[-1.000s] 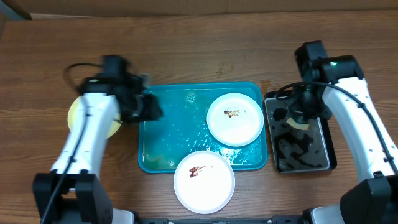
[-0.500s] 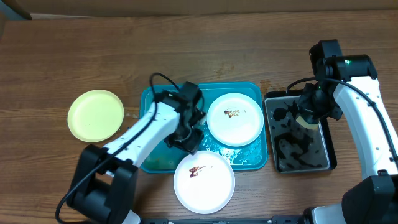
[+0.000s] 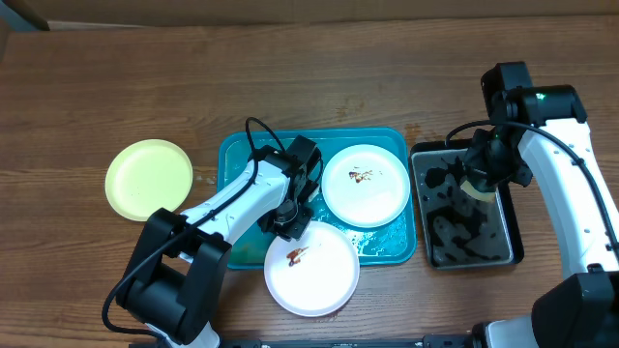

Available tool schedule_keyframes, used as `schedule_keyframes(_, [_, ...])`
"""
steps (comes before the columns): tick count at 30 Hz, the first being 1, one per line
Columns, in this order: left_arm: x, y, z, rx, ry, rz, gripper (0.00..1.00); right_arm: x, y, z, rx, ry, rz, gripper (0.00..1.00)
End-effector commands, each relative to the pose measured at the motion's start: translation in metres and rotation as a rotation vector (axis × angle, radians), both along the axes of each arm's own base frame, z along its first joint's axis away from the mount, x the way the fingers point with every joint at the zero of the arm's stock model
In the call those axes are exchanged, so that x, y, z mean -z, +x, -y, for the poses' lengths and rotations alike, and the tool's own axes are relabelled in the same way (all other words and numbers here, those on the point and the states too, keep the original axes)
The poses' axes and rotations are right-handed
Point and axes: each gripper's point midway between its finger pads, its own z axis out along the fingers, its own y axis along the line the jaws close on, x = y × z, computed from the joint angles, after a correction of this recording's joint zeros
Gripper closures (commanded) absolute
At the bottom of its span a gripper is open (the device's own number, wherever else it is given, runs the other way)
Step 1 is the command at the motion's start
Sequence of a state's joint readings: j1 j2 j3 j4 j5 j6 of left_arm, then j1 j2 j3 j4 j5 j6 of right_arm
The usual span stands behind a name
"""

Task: Clean dirty plates on tray and stack at the side
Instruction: 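Move left gripper to the pink-white plate and grip its rim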

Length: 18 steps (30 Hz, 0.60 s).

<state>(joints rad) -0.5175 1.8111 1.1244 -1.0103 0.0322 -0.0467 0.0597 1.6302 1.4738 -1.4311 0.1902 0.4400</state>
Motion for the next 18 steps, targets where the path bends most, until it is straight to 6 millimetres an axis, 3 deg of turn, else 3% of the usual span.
schedule_keyframes(1, [0.005, 0.006, -0.01, -0.003, 0.053, 0.023, 0.93, -0.006, 0.005, 0.002, -0.001, -0.009, 0.024, 0.96])
schedule_keyframes(10, [-0.01, 0.047, -0.042, -0.135, 0.069, 0.106, 0.96, -0.006, 0.002, 0.002, -0.001, -0.01, 0.014, 0.96])
schedule_keyframes(18, [-0.05, 0.1, -0.066, -0.216, 0.042, 0.225, 0.96, -0.006, 0.002, 0.002, -0.001, -0.011, 0.012, 0.96])
